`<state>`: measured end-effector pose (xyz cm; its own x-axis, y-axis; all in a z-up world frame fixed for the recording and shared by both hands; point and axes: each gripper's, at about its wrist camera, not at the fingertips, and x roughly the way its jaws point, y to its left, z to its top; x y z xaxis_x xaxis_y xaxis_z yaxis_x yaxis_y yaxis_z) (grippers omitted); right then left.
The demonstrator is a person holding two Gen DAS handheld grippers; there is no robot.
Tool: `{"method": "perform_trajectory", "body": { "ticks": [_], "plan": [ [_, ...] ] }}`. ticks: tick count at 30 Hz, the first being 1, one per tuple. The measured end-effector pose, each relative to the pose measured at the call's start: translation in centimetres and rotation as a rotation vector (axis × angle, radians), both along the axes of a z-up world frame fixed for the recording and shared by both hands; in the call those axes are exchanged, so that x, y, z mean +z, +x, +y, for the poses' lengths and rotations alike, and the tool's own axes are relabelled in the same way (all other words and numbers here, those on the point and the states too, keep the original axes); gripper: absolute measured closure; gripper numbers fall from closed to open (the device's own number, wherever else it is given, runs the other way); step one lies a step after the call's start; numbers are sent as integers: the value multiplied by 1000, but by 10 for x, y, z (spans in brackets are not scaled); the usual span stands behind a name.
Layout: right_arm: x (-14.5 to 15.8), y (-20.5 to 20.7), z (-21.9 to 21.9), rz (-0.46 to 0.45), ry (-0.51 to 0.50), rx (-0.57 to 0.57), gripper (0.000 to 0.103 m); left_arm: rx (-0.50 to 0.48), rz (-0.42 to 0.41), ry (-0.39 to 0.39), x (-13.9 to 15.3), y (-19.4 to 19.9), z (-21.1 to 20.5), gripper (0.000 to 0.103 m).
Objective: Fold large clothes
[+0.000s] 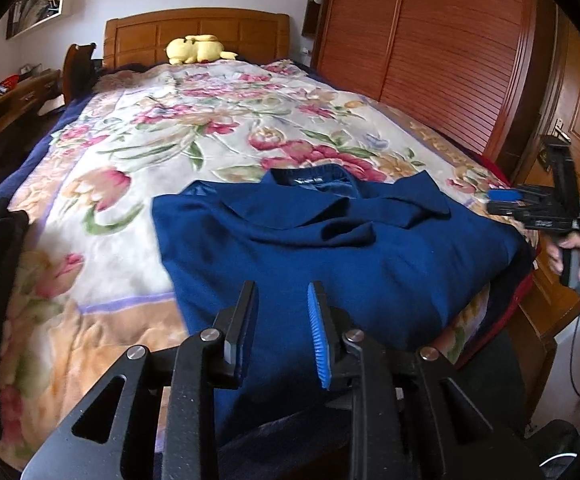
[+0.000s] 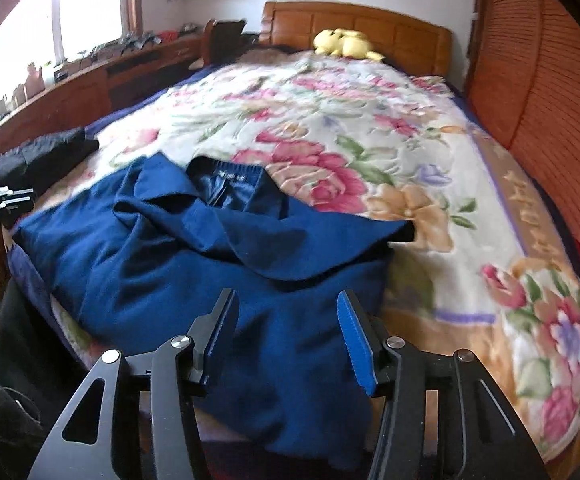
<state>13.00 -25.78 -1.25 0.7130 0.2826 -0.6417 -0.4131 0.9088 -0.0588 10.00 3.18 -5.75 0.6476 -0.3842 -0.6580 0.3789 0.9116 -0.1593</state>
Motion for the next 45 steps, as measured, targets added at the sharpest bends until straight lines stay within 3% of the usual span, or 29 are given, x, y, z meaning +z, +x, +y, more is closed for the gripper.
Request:
{"method": "perform_trajectory", "body": {
  "ticks": [3, 9, 13, 14, 15, 17, 22, 26, 28, 34, 35, 36, 38, 45],
  "plan": [
    [-12, 27, 16, 44, -29, 20, 50, -2, 6, 8, -4, 2, -7, 76],
    [-35, 66, 46, 121, -185, 68, 50, -7, 19, 4, -12, 2, -11, 76],
    [-38, 92, 60, 101, -311, 53, 50, 2, 27, -2, -17, 1, -8, 75],
    [-37, 99, 64, 98, -327, 55, 55, 3, 27, -6, -18, 1, -7, 75],
    [-37, 104, 68, 89, -347, 59, 73, 8, 27, -12, -19, 0, -4, 75],
    [-34, 114, 74, 69, -386, 76, 98, 13, 30, -20, -20, 0, -2, 75],
    [-10, 144, 99, -32, -432, 79, 100, 18, 33, -31, -25, -2, 3, 75],
    [11, 171, 119, -99, -391, 48, 100, 20, 34, -35, -26, -4, 7, 75],
    [15, 183, 130, -120, -386, 35, 100, 23, 33, -41, -26, -5, 9, 75],
    [10, 225, 154, -8, -375, 11, 93, 24, 30, -45, -26, -7, 10, 75],
    [11, 226, 156, -12, -380, 9, 86, 26, 28, -45, -26, -8, 10, 75],
    [12, 228, 156, -16, -383, 7, 71, 28, 29, -45, -27, -8, 11, 75],
    [16, 229, 156, -20, -375, -9, 52, 30, 33, -44, -28, -7, 13, 75],
    [20, 200, 152, -22, -283, 57, 48, 40, 29, -42, -28, -7, 14, 75]
  ]
}}
